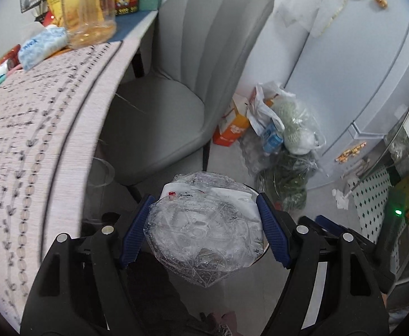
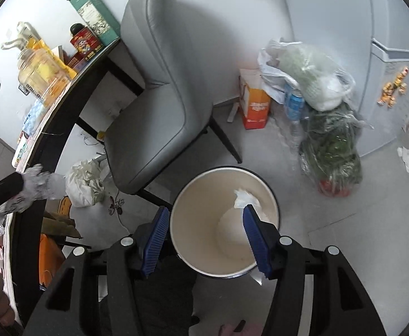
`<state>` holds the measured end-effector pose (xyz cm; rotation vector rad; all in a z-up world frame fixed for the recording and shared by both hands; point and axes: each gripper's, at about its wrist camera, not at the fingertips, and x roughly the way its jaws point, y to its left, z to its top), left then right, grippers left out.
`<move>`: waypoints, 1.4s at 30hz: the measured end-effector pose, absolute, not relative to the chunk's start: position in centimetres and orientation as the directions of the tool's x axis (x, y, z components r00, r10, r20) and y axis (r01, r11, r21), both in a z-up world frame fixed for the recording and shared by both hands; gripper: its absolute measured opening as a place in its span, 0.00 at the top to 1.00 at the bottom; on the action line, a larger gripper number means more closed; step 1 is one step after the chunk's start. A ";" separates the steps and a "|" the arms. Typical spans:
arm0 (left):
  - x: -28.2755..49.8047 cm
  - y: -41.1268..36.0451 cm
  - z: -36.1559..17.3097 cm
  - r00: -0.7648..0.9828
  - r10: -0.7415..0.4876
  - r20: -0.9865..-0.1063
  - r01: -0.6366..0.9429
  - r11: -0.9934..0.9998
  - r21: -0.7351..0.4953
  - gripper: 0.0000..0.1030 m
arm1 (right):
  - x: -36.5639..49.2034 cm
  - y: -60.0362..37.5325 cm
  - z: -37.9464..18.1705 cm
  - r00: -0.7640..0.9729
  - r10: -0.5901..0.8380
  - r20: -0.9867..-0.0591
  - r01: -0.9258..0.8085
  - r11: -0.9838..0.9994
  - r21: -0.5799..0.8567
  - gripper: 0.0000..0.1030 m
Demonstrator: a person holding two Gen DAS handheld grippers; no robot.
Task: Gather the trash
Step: 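Carry bottle and tissue over the bin and open both grippers, then swing both tools back over the table toward the remaining trash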
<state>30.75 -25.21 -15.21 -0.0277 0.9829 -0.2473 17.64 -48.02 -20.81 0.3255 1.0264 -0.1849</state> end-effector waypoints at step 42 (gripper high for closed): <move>20.9 -9.6 -2.8 0.812 -0.150 -0.565 0.017 0.972 -0.233 0.06 | 14.9 -32.0 -7.8 0.625 -0.076 -0.777 0.175 0.984 0.045 0.07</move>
